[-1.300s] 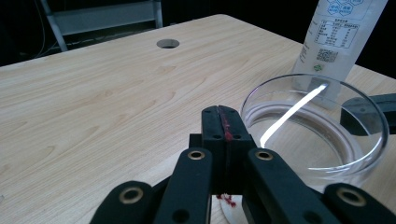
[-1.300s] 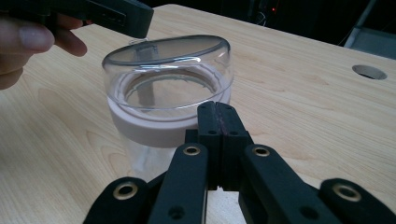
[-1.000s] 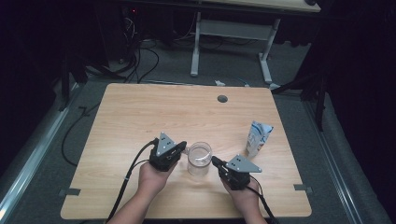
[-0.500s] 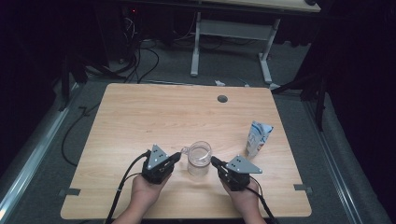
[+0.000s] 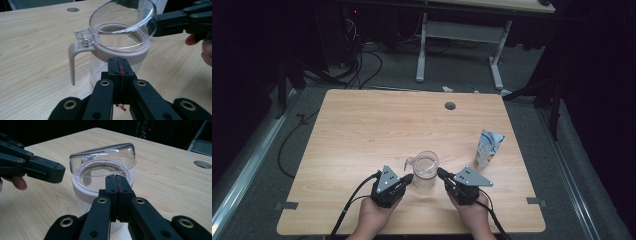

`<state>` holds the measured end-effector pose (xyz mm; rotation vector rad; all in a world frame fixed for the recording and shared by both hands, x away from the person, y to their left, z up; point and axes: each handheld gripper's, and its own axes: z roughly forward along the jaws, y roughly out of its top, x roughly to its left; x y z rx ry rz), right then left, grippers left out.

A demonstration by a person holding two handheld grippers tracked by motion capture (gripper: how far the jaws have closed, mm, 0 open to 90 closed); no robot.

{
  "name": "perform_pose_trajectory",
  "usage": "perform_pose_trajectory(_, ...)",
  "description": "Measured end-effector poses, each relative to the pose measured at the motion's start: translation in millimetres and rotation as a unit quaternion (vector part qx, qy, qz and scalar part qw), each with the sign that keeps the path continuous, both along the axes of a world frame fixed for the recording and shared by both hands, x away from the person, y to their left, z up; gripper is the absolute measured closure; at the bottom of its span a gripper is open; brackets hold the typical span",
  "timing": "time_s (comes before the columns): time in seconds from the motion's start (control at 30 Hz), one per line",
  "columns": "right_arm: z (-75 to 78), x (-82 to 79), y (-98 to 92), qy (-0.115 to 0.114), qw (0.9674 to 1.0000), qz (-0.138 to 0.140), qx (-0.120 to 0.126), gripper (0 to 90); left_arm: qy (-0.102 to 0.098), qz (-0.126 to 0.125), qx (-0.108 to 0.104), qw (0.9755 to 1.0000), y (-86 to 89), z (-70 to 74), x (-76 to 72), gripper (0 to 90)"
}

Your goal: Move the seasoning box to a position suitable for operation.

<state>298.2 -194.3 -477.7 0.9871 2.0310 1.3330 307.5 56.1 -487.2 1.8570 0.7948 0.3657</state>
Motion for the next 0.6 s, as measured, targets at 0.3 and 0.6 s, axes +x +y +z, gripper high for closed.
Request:
perform_pose_trajectory(0.3,2.8,-1.1,0.4,-0.005,1.0,0.003,0.003,88.9,0.001,-0.009,-0.006,0.9999,-8.9,0.9,-1.0,89.9)
perform_pose_trajectory(0.6,2.6,-0.9,0.0,-0.005,1.0,0.006,0.007,89.1,0.0,-0.004,-0.011,0.9999,-14.2,0.2,-1.1,89.9)
